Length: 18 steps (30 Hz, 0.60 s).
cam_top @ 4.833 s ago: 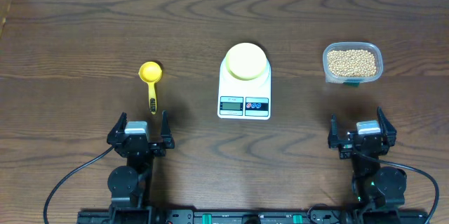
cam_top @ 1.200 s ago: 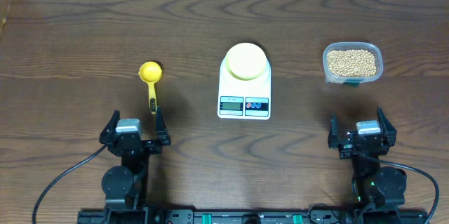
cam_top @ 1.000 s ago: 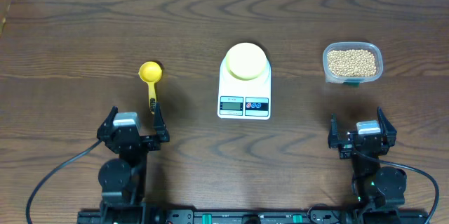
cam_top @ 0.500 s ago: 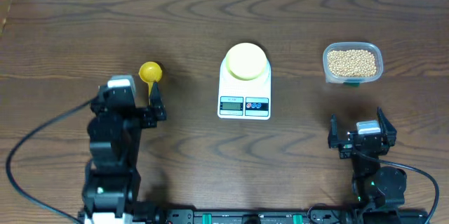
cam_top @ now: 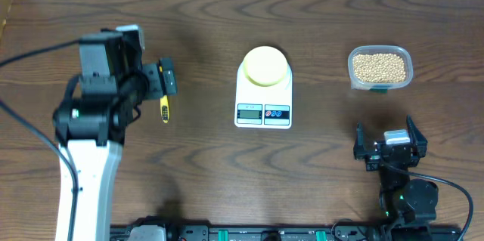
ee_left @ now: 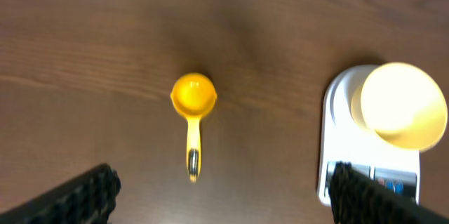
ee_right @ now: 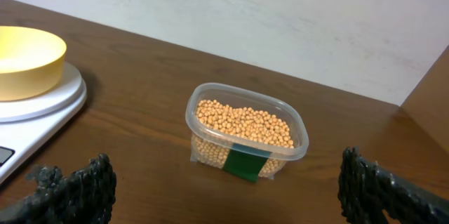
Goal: Scoop item into bowl and weigh 50g on scale
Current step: 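Move the left gripper forward to the yellow scoop's bowl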
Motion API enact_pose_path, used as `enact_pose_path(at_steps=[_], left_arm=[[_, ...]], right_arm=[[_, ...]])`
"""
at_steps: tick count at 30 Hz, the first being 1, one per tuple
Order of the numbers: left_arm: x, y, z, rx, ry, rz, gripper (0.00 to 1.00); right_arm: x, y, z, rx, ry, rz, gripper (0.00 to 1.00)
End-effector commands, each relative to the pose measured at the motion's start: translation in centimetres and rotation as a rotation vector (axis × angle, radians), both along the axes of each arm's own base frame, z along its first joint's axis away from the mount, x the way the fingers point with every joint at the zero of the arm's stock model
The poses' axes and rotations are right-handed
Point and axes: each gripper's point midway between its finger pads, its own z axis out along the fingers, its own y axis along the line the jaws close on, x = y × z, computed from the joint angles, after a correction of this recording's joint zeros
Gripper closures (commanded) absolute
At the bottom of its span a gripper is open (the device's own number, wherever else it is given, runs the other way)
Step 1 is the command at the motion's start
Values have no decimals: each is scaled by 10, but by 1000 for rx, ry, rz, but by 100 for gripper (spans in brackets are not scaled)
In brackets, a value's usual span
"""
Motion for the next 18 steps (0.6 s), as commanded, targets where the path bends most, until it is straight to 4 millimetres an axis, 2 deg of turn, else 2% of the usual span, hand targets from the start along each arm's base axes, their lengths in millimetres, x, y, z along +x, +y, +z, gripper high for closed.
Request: enact_pose_path(at_steps=[1, 3, 8, 13, 14, 18], left_arm=[[22, -2, -7, -11, 46, -14, 2], [30, -3, -15, -13, 59, -16, 3], [57, 3, -50, 29, 118, -55, 3], [75, 38, -90, 17, 190, 30, 0], [81, 54, -103, 10, 209, 63, 2], [98, 69, -136, -68, 226, 35, 4]], right_arm=[[0, 2, -1, 14, 0, 7, 1], [0, 2, -1, 14, 0, 7, 1], [0, 2, -1, 14, 0, 7, 1], [0, 2, -1, 14, 0, 7, 1], [0, 2, -1, 14, 0, 7, 1], [0, 2, -1, 14, 0, 7, 1]])
